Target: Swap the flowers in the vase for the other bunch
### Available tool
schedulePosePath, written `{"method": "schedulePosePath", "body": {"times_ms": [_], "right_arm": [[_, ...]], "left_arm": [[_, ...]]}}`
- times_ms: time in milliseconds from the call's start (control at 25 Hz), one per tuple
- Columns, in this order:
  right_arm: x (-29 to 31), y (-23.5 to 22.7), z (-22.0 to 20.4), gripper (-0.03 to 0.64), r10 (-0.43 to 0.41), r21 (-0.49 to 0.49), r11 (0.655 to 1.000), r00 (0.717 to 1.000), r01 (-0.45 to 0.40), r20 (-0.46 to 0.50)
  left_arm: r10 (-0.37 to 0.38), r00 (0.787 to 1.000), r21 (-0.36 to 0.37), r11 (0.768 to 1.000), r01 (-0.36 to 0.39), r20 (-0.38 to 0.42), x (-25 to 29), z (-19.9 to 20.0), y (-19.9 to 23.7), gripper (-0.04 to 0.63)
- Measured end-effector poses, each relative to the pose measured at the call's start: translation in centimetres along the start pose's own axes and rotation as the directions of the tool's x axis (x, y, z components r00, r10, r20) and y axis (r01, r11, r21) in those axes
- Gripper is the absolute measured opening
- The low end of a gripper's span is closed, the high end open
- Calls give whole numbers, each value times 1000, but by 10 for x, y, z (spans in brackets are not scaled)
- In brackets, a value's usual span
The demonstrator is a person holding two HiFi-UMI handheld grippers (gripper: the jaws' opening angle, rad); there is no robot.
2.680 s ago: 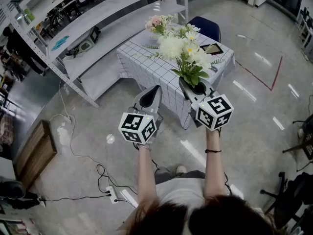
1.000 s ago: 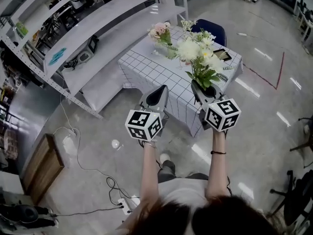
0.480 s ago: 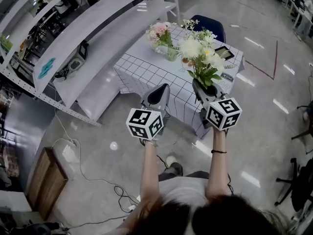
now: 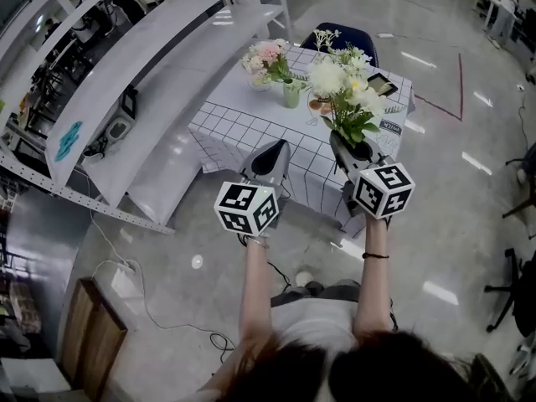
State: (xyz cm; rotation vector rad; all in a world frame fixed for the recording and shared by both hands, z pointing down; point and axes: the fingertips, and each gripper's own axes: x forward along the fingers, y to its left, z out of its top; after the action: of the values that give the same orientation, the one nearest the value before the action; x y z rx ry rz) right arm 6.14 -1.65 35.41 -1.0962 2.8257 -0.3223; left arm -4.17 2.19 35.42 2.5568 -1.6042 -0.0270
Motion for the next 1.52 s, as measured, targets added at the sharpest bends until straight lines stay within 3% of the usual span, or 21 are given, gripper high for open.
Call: {"method": "schedulePosePath", "body": {"times_ms": [280,600,840,1040,1520], "right_arm": [[10,3,-5,51,-34,2,999,999,34,15],[24,-9,-3,51,-56,14,998,998,56,18],[49,-19,1,51,-41,11,999,999,41,13],[65,-33,8,51,-26,-3,1000,1000,26,6],[93,-74,25,51,0,-13,1000,1000,0,-22]], "left_arm": [[-50,999,28,998,50,2,4,-3,9,11],[-79,997,3,997,79,17,12,-6,20,12],[-64,998,4,998,64,17,27,1,39,11],[-45,993,8,999,44,110,44,16,47,11],[-31,996,-23,999,33,80,92,16,54,11]]}}
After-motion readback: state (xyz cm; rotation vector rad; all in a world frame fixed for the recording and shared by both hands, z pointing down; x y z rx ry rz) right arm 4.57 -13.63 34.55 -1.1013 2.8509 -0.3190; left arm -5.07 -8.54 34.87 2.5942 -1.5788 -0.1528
